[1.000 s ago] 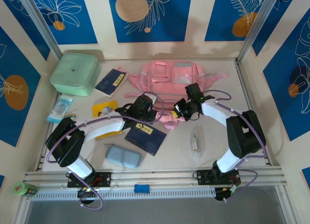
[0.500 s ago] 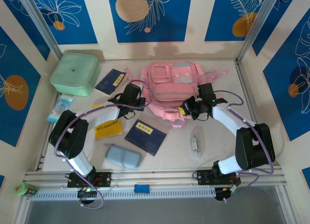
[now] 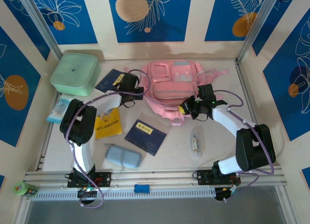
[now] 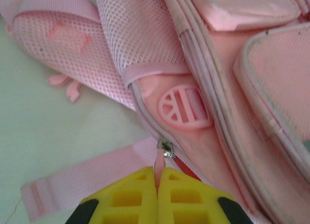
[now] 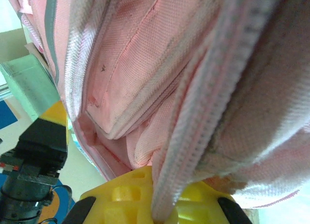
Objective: Pack books, pencil case, and school supplies into a backpack
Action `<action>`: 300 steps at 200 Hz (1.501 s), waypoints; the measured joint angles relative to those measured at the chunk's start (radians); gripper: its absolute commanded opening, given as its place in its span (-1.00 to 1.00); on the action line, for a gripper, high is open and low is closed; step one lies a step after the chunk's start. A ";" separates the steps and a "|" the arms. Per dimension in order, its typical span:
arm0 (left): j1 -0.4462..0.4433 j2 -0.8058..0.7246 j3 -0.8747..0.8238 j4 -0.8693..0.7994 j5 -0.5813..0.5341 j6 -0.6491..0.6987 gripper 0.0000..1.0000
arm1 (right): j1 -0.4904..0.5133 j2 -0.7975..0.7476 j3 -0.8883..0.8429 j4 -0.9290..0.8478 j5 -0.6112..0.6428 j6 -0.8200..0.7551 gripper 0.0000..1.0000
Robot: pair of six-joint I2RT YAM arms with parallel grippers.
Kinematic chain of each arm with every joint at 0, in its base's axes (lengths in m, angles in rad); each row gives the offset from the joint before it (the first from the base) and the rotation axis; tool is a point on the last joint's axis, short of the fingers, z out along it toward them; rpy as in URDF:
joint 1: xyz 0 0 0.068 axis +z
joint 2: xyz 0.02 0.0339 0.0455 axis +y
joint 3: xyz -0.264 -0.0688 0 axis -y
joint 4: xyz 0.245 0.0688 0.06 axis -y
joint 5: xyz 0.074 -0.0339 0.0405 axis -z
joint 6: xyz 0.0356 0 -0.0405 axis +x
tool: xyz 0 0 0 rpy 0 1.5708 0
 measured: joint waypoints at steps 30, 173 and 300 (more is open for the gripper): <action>0.004 0.000 0.000 -0.011 0.005 0.003 -0.54 | 0.008 -0.003 -0.024 0.039 0.003 0.002 -0.67; 0.220 -0.796 -0.532 -0.400 -0.047 -0.180 0.39 | 0.345 0.026 0.211 -0.165 0.079 -0.493 0.38; 0.458 -0.717 -0.739 -0.336 0.063 -0.273 0.46 | 0.593 0.445 0.505 -0.148 0.202 -0.551 0.32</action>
